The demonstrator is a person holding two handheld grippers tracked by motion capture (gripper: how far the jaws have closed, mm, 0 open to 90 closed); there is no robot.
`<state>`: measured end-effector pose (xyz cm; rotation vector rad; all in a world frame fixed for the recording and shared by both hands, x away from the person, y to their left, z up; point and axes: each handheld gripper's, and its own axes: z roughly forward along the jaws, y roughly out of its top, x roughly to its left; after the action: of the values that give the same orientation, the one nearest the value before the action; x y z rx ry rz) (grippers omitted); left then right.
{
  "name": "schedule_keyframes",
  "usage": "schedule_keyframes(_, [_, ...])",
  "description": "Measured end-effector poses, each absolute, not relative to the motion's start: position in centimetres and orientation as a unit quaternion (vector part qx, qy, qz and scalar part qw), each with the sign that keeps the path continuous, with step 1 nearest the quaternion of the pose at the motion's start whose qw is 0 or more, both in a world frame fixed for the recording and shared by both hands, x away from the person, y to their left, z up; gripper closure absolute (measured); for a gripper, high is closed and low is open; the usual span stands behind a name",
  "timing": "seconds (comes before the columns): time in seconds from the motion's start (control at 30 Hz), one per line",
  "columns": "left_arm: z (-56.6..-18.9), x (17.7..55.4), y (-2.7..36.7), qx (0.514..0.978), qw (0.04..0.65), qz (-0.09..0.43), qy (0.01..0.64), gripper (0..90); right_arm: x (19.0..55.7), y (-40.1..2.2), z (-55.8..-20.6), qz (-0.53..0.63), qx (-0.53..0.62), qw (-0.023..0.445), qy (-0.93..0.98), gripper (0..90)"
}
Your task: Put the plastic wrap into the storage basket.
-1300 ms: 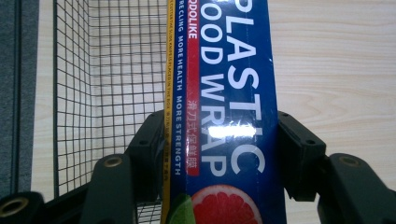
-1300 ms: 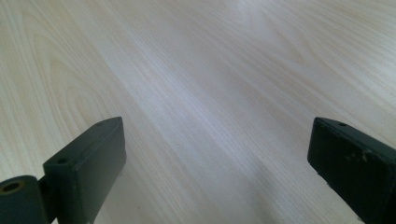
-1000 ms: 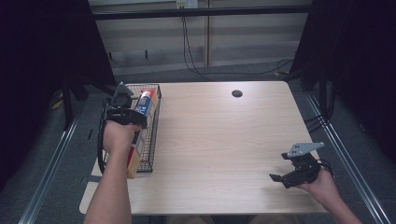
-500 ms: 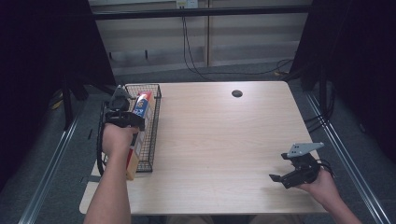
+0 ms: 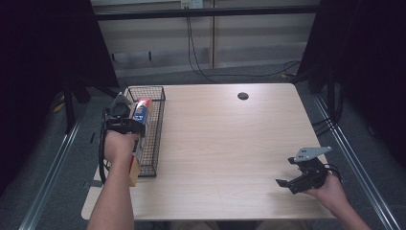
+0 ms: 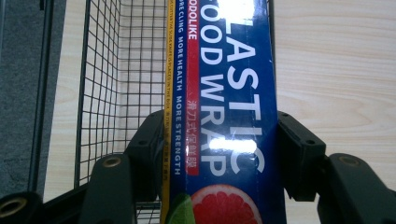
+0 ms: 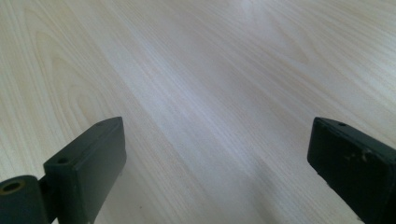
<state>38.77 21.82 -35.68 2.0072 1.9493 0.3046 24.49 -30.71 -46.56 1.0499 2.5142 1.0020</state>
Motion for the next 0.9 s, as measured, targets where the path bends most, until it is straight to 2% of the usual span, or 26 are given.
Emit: schedule_keyframes(0.9, [-38.6, 40.3, 22.6, 0.692, 0.144, 0.1, 0.7, 42.6, 24.3, -30.5, -46.7, 0.339, 0.356, 0.116, 0.863, 4.4])
